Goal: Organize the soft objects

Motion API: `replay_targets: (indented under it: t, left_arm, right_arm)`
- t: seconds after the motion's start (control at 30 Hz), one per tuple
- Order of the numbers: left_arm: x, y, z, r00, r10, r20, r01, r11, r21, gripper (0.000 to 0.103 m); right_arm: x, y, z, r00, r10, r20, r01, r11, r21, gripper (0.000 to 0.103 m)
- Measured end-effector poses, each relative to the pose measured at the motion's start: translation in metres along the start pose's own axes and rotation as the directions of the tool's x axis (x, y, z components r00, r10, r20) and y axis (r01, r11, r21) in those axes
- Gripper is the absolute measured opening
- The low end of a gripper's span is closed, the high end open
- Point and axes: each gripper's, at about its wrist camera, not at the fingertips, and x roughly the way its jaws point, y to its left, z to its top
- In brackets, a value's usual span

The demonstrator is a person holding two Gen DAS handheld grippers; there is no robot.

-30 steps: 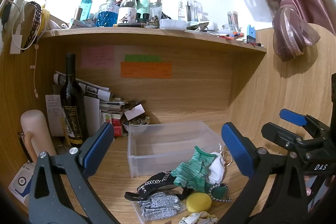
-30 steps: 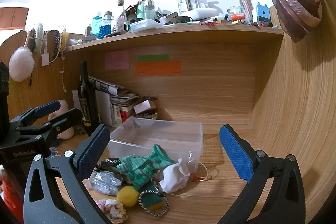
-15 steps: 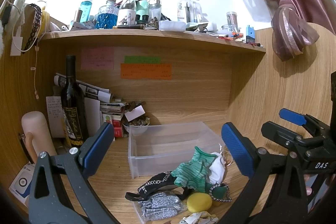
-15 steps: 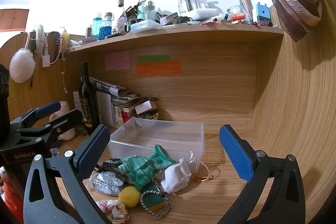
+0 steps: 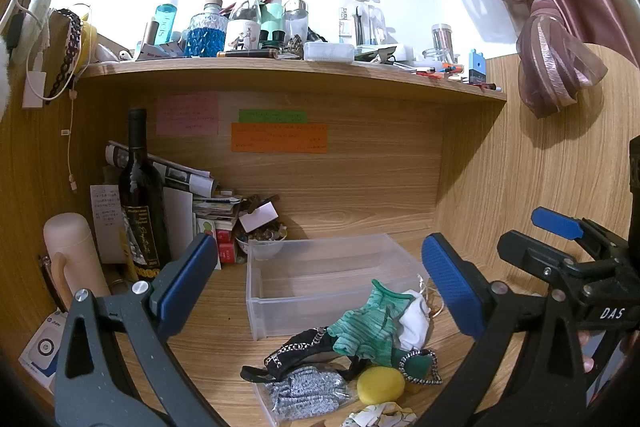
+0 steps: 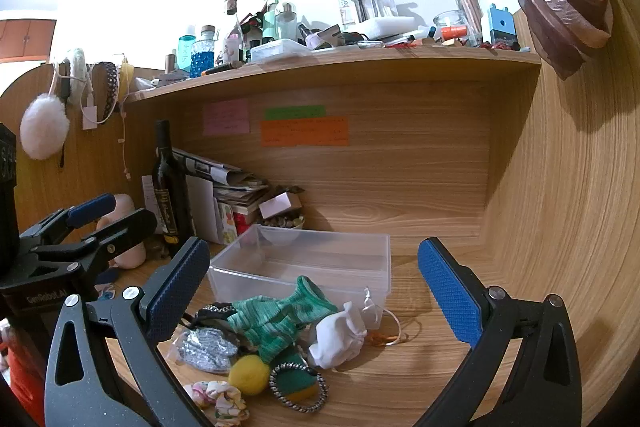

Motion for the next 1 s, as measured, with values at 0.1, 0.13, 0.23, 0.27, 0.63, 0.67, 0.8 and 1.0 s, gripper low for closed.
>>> replay_targets:
  t: [0.1, 0.13, 0.23, 0.27, 0.63, 0.67, 0.8, 1.0]
  left_arm:
    - [0.000, 0.000, 0.000, 1.000, 0.002, 0.000, -0.002, 1.000, 0.000, 0.103]
    - [0.000, 0.000, 0.000, 1.000, 0.001, -0.001, -0.001, 1.000, 0.001, 0.103]
    - [0.000, 0.002, -0.001, 1.000, 0.011, -0.008, -0.011, 1.000, -0.006, 0.103]
    - [0.000, 0.003, -0.002, 1.000, 0.014, -0.016, -0.014, 1.000, -0.008, 0.103]
    - [0.019, 0.009, -0.040, 0.983, 0.007, -0.183, -0.012, 1.000, -0.028, 0.085]
    - [0.022, 0.010, -0.045, 0.977, 0.005, -0.213, -0.013, 0.999, -0.033, 0.080]
    - [0.027, 0.014, -0.066, 0.953, -0.015, -0.304, -0.002, 0.999, -0.053, 0.070]
    - [0.033, 0.011, -0.098, 0.905, -0.044, -0.424, 0.019, 0.998, -0.063, 0.056]
  right_arm:
    - [0.000, 0.000, 0.000, 1.000, 0.001, 0.000, -0.001, 1.000, 0.007, 0.103]
    - [0.000, 0.000, 0.000, 1.000, 0.002, -0.001, -0.002, 1.000, 0.007, 0.103]
    - [0.001, -0.002, -0.001, 1.000, 0.006, -0.009, -0.006, 1.000, 0.017, 0.103]
    - [0.003, -0.002, -0.001, 1.000, 0.000, -0.017, 0.000, 1.000, 0.017, 0.103]
    - [0.025, -0.003, -0.034, 0.984, 0.050, -0.172, -0.045, 0.998, 0.034, 0.085]
    - [0.029, -0.002, -0.040, 0.977, 0.063, -0.202, -0.057, 0.998, 0.035, 0.079]
    - [0.042, 0.001, -0.059, 0.950, 0.111, -0.290, -0.102, 0.994, 0.046, 0.063]
    - [0.051, 0.009, -0.077, 0.920, 0.166, -0.356, -0.155, 0.986, 0.059, 0.048]
